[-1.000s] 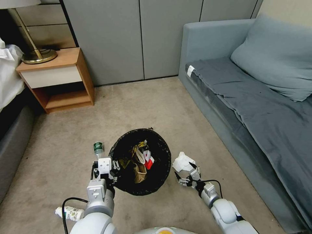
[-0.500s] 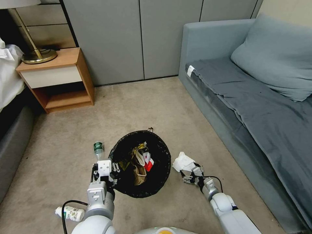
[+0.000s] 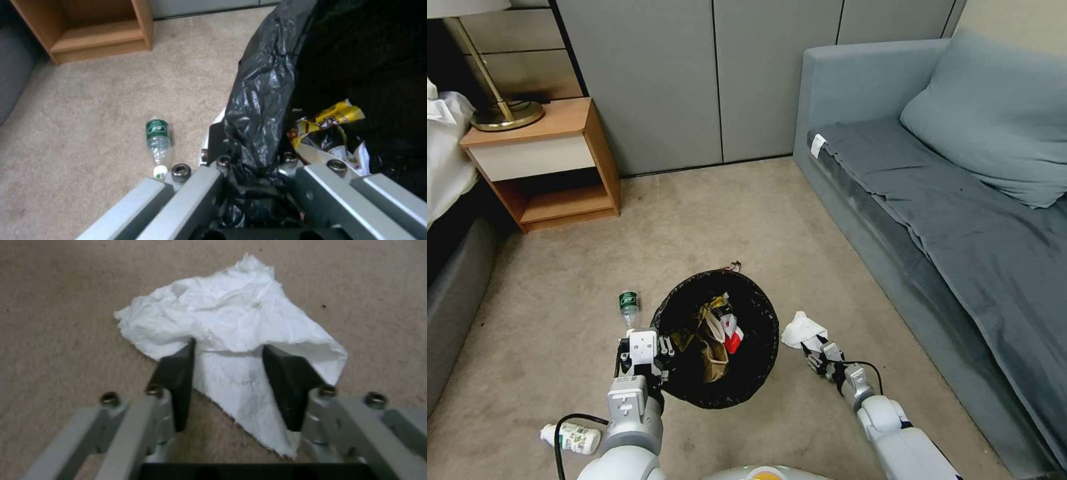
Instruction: Pick up the trash bin, then pick up the garbage from the floor and place it into the trash bin.
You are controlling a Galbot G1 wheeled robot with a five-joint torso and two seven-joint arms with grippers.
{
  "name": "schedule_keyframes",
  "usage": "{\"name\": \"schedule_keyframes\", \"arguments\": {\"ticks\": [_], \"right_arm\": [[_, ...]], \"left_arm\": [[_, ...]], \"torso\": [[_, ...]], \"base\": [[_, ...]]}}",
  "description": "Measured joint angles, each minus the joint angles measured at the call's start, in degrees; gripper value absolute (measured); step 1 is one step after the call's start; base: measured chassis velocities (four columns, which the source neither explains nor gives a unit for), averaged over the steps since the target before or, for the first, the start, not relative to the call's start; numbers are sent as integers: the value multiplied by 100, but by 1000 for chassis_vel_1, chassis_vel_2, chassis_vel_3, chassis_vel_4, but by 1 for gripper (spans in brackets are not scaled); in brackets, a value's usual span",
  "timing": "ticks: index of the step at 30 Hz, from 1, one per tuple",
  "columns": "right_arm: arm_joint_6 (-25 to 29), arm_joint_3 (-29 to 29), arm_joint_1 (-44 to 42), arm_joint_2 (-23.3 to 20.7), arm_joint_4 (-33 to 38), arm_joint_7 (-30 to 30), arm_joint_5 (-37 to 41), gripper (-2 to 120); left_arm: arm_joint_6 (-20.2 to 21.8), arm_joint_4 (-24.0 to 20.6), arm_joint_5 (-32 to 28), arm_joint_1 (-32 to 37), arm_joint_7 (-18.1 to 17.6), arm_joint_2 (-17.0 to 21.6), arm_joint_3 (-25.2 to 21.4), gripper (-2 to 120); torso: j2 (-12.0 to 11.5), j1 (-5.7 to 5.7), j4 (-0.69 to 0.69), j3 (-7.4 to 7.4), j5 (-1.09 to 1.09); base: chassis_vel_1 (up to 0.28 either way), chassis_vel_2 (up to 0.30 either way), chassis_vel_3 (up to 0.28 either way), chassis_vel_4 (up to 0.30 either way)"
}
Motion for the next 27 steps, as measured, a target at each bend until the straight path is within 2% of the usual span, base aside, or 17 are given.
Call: {"name": "schedule_keyframes", "arguments": {"ticks": [2, 3, 4, 6, 10, 15, 22, 23, 26, 27], "right_arm": [[20, 0, 34, 11, -51, -2, -11, 32], [51, 0, 70, 25, -116, -8, -33, 26], [51, 0, 70, 25, -116, -8, -33, 26], [124, 10, 178, 81, -346, -19, -70, 12], [229, 53, 318, 150, -634, -42, -100, 1], [345, 120, 418, 194, -894, -56, -116, 0], [348, 175, 414, 174, -824, -35, -78, 0], [358, 188, 390, 155, -747, 12, -72, 0], [364, 184, 316, 135, -544, 64, -47, 0], [366, 169, 191, 104, -193, 120, 0, 0]], "left_arm": [[-9, 0, 5, 12, 0, 0, 2, 0], [-17, -1, 10, 27, -1, -1, 2, 0], [-17, -1, 10, 27, -1, -1, 2, 0], [-39, -17, 27, 69, -2, -5, 0, 0], [-49, -66, 32, 119, -3, -1, -23, 0], [-56, -90, 30, 147, -7, 14, -40, 0], [-56, -101, 17, 129, -8, 29, -41, 0], [-56, -105, 13, 126, -9, 31, -39, 0], [-56, -109, 6, 119, -9, 33, -35, 0], [-56, -111, -4, 105, -9, 38, -40, 0]], "torso": [[0, 0, 0, 0, 0], [0, 0, 0, 0, 0], [0, 0, 0, 0, 0], [0, 0, 0, 0, 0], [0, 0, 1, 0, 0], [0, 0, 2, -1, 2], [0, 0, 0, -1, 0], [0, 0, -2, 0, -5], [0, 0, -3, 0, -1], [0, 0, -3, 0, -2]], "base": [[0, 0, 0, 0], [0, 0, 0, 0], [0, 0, 0, 0], [0, 0, 0, 0], [0, 0, 0, 0], [0, 0, 0, 0], [0, 0, 0, 0], [0, 0, 0, 0], [0, 0, 0, 0], [0, 0, 0, 0]]}}
